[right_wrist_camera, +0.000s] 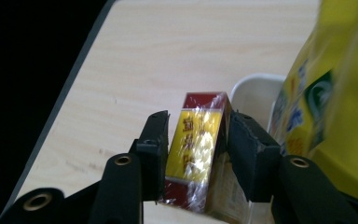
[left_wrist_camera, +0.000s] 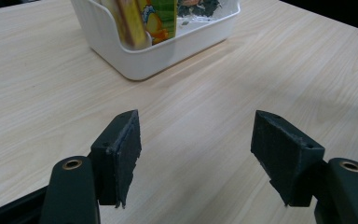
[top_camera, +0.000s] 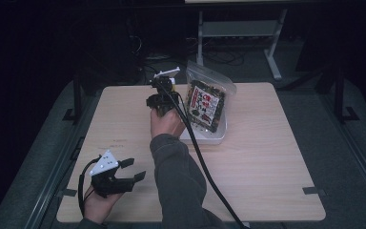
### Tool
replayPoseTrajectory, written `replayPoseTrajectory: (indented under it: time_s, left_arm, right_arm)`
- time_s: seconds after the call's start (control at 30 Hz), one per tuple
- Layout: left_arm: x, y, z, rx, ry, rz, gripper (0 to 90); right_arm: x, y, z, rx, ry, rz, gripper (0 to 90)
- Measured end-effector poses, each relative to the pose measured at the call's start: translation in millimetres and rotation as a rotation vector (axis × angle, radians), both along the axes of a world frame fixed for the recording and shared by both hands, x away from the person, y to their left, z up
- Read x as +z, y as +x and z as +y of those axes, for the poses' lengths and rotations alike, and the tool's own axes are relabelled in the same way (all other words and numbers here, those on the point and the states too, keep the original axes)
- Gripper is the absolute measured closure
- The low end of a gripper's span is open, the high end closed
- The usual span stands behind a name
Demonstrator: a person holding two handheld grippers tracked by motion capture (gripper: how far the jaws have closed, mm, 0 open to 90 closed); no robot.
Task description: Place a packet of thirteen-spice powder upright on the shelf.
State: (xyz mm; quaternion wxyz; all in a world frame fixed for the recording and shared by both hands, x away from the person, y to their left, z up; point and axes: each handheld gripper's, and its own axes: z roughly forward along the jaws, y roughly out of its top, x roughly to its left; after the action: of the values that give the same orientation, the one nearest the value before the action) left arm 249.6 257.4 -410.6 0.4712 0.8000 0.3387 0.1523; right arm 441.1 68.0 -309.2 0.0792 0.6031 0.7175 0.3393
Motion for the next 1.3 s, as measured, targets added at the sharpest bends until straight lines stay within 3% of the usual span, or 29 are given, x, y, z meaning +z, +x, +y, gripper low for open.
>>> replayPoseTrajectory:
  time_s: [0.1,0.17,0.53,1.3]
  left_arm:
    - [0.0,-0.4,-0.8,0.000,0.000,-0.001,32.5]
    - [0.0,-0.4,-0.8,-0.001,0.004,-0.003,32.5]
    - [-1.2,-0.3,-0.4,-0.001,0.014,0.001,32.4]
    - [-2.3,-2.6,3.7,0.006,0.023,0.008,31.6]
  right_arm:
    - [-3.8,0.2,-0.8,0.017,0.030,0.028,64.6]
    - [-5.2,0.3,0.7,0.018,0.013,0.032,64.3]
    - [-4.1,-4.0,-1.7,0.046,0.030,0.036,61.3]
    - [-11.1,-46.2,-21.2,0.172,0.141,0.029,51.7]
